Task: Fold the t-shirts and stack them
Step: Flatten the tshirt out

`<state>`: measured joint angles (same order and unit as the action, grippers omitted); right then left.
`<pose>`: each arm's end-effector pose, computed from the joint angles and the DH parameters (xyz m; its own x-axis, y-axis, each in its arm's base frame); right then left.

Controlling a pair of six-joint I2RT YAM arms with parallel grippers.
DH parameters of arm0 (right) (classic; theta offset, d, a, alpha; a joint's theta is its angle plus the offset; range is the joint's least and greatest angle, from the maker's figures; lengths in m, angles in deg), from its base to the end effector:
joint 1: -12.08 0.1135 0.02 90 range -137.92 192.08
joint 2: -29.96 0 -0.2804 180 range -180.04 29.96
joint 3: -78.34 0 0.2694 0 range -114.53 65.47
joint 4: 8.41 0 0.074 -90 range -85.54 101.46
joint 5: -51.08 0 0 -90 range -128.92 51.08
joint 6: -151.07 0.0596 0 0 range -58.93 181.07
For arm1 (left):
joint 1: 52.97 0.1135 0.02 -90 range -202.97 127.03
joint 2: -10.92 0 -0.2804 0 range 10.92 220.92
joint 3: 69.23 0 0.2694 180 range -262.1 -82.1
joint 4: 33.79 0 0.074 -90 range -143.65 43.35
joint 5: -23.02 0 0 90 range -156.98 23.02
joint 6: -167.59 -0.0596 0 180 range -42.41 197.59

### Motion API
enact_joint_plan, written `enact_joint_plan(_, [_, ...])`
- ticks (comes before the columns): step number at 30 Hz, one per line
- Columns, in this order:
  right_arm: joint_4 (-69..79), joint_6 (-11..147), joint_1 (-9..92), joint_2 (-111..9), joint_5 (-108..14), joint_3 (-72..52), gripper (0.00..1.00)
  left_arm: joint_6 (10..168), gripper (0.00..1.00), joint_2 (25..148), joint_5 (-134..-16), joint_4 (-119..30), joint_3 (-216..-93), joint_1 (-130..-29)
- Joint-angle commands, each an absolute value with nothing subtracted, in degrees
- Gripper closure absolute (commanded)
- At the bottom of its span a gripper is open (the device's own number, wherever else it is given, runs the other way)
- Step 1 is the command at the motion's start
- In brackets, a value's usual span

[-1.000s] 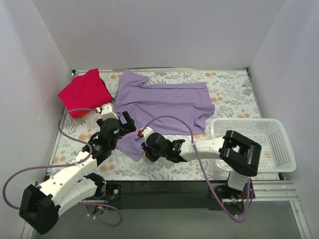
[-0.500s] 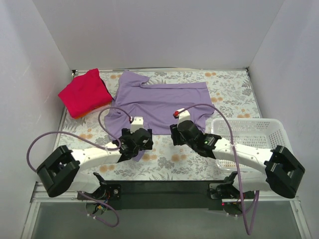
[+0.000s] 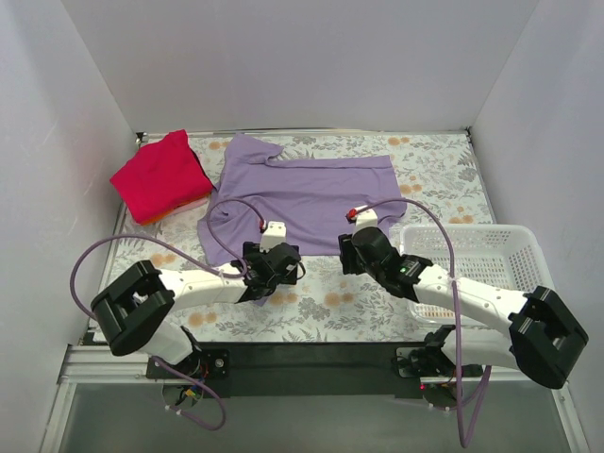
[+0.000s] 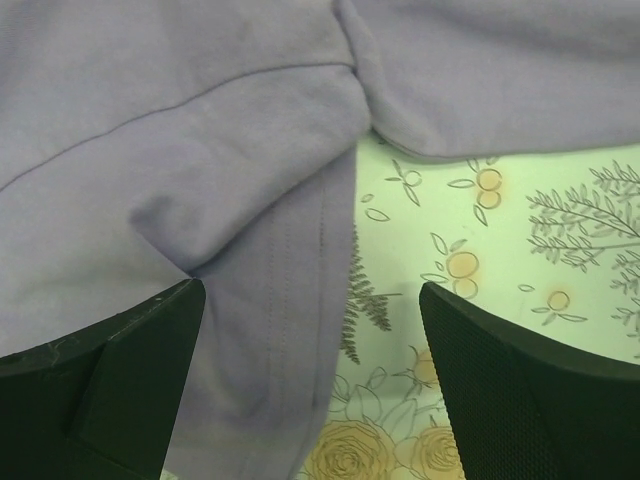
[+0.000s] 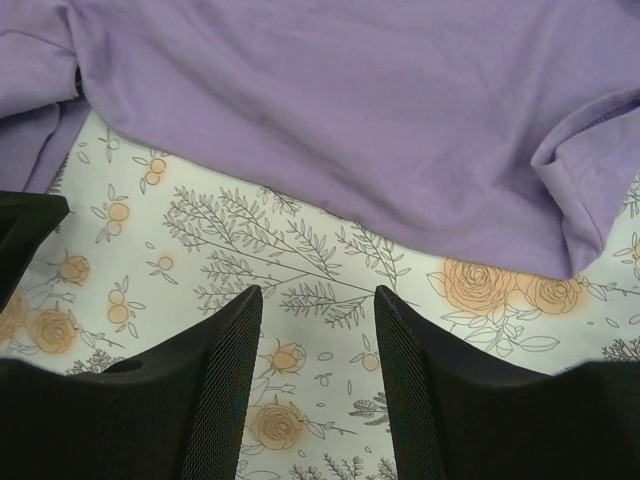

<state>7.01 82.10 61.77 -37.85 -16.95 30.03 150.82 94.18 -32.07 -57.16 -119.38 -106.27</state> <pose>0.1943 0.1945 0.2092 -0.5282 -0.1082 -0.8422 -0.3420 0.9350 0.0944 0.1950 -0.2046 0.1424 -0.5925 -0.5190 -0.6162 -0.3418 0.8545 -0.3911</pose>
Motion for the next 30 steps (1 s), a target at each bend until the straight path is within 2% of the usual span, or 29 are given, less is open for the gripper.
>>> enact_joint_plan(1, [5.7,82.3,60.7,-35.9,-17.5,31.2,0.55,150.6,0.18,94.5,-28.8,-57.0,-121.8,-108.8])
enact_joint_plan(10, [5.3,82.3,59.4,-34.7,-18.4,32.8,0.55,150.3,0.21,98.5,-26.5,-57.6,-124.0,-110.2])
enact_joint_plan(15, [5.3,82.2,58.8,-33.9,-18.5,33.1,0.55,151.5,0.35,101.7,-25.4,-59.3,-125.2,-110.2])
enact_joint_plan(16, [5.3,82.2,58.6,-33.8,-18.5,33.2,0.55,151.8,0.42,101.9,-25.2,-59.4,-125.3,-110.2])
enact_joint_plan(19, [5.3,82.2,57.9,-33.3,-19.0,33.5,0.55,152.3,0.53,102.0,-25.0,-59.7,-125.2,-110.2])
enact_joint_plan(21, [5.3,82.3,57.6,-33.1,-19.3,33.6,0.55,152.7,0.54,102.1,-24.3,-60.1,-125.1,-110.2])
enact_joint_plan(29, [5.3,82.6,57.3,-32.4,-19.7,33.6,0.55,155.4,0.84,103.0,-23.3,-63.4,-125.3,-109.9])
enact_joint_plan(30, [5.3,82.6,57.3,-32.4,-19.7,33.7,0.55,155.6,0.85,103.1,-23.1,-63.7,-125.3,-109.9])
